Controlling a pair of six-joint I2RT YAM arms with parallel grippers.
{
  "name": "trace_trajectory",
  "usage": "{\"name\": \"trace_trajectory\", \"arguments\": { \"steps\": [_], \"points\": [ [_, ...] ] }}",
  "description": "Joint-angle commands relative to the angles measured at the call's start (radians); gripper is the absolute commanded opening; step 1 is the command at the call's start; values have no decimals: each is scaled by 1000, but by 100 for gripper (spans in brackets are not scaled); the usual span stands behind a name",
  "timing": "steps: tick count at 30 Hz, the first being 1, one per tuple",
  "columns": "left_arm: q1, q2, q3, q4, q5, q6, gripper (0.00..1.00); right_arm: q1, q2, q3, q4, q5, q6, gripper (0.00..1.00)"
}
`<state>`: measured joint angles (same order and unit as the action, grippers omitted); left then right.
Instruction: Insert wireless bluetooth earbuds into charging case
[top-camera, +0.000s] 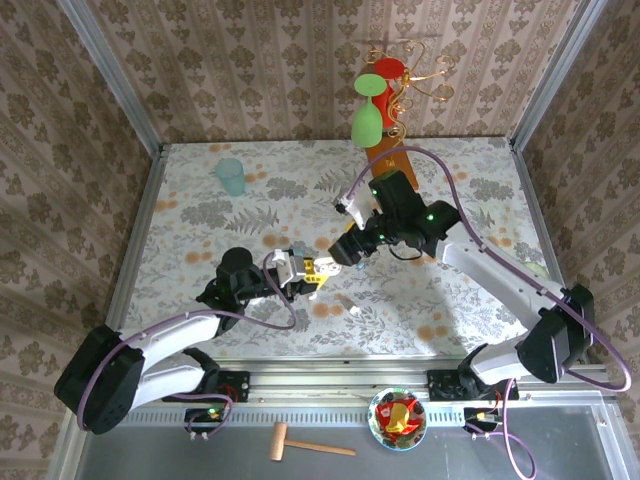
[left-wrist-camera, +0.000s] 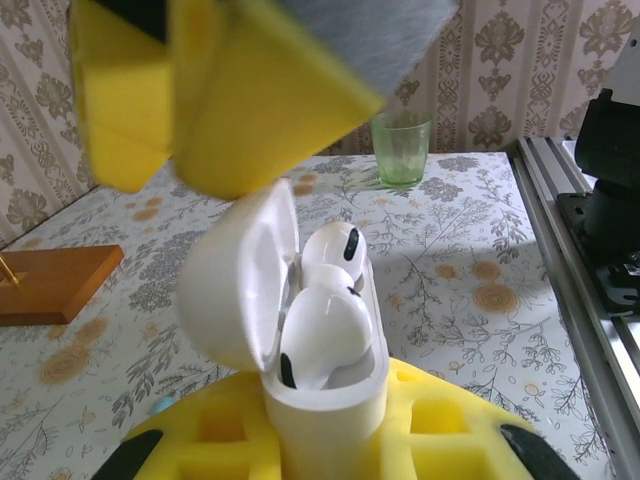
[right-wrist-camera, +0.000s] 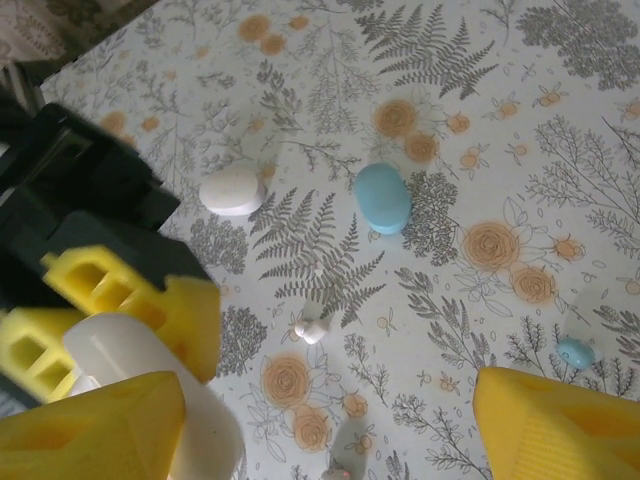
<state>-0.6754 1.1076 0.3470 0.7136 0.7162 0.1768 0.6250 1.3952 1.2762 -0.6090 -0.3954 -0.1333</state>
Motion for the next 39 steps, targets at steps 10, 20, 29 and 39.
{"name": "trace_trajectory", "arguments": {
  "steps": [10,20,29,39],
  "points": [
    [1,-21,10,43,-14,-19,0,50,-195,-175,26,-33,-210,77],
    [1,-85,41,-152,83,101,0,104,-212,-229,119,12,-592,77],
    [-2,-95,34,-142,67,88,0,163,-74,-122,37,44,-614,48],
    [-3,-101,14,-126,32,84,10,166,-66,-137,48,46,-586,27]
  ]
}}
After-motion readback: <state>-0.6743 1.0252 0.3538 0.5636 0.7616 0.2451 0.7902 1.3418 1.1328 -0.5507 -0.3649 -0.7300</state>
